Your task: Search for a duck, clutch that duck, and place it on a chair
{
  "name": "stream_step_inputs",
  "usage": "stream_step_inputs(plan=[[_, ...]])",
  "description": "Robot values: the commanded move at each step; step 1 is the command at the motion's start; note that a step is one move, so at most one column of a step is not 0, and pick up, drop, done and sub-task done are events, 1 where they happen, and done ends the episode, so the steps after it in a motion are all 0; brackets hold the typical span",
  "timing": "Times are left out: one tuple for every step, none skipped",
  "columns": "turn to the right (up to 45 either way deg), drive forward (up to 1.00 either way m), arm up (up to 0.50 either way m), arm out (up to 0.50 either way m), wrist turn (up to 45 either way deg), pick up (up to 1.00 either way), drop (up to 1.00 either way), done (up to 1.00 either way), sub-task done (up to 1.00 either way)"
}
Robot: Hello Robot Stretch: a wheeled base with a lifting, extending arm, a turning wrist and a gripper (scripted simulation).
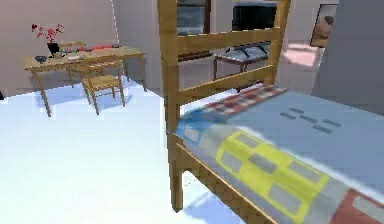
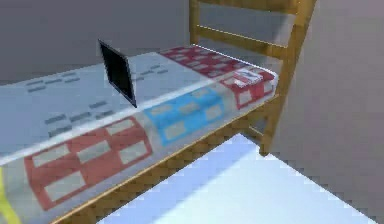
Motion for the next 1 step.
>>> stream_step_inputs(plan=[[-36.0, 0.00, 0.00, 0.00, 0.0, 0.00, 0.00, 0.00, 0.00]])
